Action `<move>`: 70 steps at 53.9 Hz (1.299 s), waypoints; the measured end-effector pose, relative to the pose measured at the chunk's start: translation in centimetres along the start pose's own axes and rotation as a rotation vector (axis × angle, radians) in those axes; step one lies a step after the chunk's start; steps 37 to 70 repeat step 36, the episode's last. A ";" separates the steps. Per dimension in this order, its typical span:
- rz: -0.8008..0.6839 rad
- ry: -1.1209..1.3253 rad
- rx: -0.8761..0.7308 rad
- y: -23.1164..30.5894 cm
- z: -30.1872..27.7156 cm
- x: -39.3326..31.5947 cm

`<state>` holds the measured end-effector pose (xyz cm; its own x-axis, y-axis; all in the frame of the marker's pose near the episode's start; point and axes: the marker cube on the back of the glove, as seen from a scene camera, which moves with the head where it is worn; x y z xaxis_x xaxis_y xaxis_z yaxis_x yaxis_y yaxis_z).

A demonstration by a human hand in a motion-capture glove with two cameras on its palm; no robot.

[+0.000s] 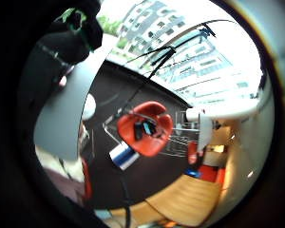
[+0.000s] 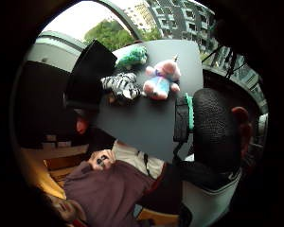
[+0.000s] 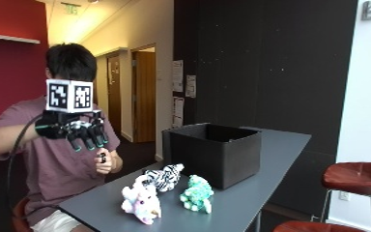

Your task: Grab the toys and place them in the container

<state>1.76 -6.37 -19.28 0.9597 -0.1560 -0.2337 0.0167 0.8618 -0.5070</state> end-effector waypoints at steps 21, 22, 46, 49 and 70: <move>-0.130 0.123 -0.118 -2.2 -10.4 -5.6; -0.129 0.123 -0.119 -2.3 -10.5 -5.8; -0.135 0.126 -0.133 -4.1 -11.3 -7.8; -0.135 0.126 -0.133 -4.1 -11.3 -7.8; -0.135 0.126 -0.133 -4.1 -11.3 -7.8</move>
